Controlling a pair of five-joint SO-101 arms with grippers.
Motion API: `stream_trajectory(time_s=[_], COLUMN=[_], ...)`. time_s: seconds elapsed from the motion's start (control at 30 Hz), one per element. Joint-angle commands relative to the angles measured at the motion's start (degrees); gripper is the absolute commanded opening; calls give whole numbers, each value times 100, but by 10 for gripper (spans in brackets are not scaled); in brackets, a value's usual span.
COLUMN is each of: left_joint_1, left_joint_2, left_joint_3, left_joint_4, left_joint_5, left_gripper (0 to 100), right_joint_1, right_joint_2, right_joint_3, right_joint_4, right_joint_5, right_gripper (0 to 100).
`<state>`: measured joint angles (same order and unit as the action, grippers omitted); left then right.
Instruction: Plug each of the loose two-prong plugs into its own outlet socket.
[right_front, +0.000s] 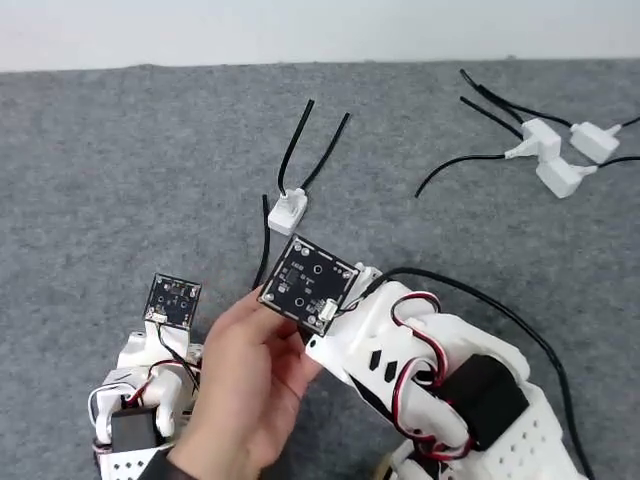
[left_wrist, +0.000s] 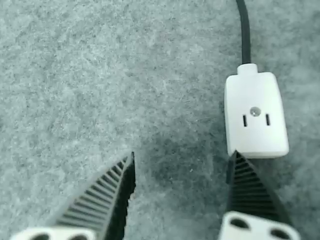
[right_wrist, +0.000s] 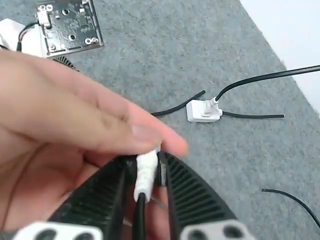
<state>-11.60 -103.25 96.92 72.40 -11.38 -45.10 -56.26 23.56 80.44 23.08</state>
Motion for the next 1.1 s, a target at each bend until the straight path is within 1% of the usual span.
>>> stream_trajectory(time_s=[0.0,0.47,0.77,1.07], left_joint_1=[-44,-35,-44,-9], left_joint_2=[-70,-70,-70,-70], left_joint_3=[-48,-48,-48,-48], left_joint_4=[9,9,9,9], left_joint_5=[35,35,35,62], left_gripper=[295,295,295,295], right_joint_1=[40,40,57,48], right_joint_2=[-66,-66,-532,-321], right_joint_3=[-229,-79,246,536], right_joint_4=[-48,-48,-145,-391], right_joint_5=[-35,-35,-35,-79], right_gripper=[9,9,9,9])
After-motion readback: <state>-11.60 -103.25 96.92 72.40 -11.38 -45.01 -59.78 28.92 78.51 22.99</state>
